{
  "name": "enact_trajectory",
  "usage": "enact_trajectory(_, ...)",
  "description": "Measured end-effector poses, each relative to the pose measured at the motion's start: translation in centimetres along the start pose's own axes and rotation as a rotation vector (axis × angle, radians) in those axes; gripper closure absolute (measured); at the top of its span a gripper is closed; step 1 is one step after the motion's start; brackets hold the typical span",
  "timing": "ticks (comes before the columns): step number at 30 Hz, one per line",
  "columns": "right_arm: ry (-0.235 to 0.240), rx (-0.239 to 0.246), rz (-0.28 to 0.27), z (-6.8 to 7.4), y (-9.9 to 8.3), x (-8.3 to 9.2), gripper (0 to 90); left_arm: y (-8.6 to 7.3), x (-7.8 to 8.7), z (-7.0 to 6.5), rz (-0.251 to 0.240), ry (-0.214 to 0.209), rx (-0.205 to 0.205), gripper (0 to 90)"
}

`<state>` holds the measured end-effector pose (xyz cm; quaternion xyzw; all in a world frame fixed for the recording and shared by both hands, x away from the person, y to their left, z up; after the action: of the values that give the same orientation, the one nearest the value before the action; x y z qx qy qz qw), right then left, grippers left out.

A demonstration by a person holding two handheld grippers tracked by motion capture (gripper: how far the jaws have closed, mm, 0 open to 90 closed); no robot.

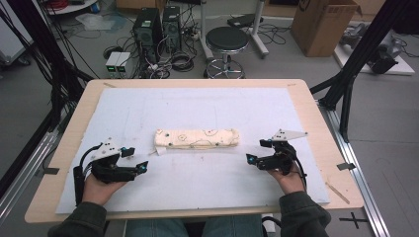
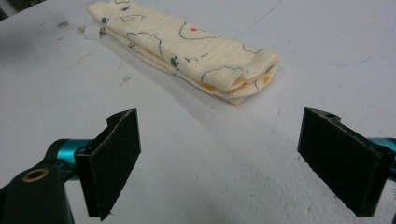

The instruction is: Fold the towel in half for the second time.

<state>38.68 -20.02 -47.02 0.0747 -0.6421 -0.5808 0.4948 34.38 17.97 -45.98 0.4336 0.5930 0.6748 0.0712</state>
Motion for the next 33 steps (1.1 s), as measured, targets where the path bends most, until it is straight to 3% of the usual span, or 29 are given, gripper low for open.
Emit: enact_trajectory(33, -0.031, -0.009, -0.004, 0.3, -3.0, 3.3, 12.5, -1.3, 2.0, -0.8, 0.001, 0.02, -0.019, 25.5)
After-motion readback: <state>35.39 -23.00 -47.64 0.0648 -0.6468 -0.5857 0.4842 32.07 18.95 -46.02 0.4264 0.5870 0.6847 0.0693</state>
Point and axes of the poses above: each handheld gripper's, and its own axes: x roughly backward along the jaws, y roughly out of its top, z roughly to its left, the point moved 10 cm from there along -x, roughly forward along the jaws, and after that the axes turned 1 degree about z, right-handed, at the moved point
